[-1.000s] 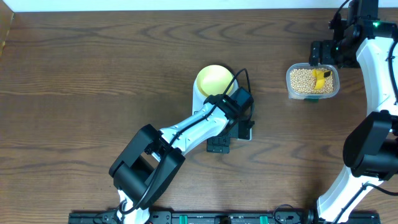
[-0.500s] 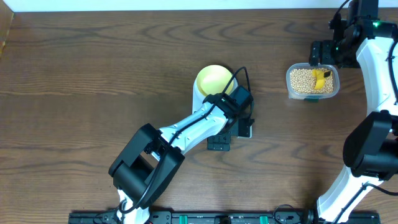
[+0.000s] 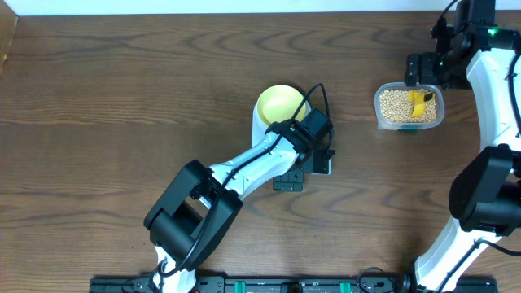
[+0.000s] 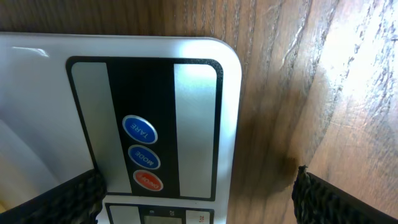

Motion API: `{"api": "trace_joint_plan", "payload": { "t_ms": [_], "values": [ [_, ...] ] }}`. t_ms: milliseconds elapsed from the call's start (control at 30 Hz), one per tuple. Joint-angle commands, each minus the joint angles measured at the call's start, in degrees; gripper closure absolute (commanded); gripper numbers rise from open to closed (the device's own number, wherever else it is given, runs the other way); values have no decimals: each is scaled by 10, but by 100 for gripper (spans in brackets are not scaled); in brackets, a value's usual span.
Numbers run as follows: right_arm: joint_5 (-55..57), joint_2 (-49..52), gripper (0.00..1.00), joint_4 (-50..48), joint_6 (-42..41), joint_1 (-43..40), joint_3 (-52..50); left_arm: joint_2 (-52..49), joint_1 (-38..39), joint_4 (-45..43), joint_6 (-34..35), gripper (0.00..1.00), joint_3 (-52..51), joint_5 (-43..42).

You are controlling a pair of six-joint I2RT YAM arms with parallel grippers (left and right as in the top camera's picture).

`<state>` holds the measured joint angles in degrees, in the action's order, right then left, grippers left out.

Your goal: Scoop item into bowl and weigh 50g on scale

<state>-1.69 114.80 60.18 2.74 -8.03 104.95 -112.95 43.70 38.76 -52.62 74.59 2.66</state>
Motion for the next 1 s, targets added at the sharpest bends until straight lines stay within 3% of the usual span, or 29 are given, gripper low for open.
{"api": "trace_joint_plan", "payload": {
  "t_ms": [0,567,767,967],
  "values": [
    [1,5,1,0,1,-3,8,-44,-7,14,-9,2,-14,-7],
    [1,5,1,0,1,-3,8,-31,5,94,-48,2,5,-71],
    [1,5,1,0,1,-3,8,28,5,121,-41,2,5,-137],
    [1,5,1,0,1,-3,8,108,0,124,8,2,5,-139]
  ]
}}
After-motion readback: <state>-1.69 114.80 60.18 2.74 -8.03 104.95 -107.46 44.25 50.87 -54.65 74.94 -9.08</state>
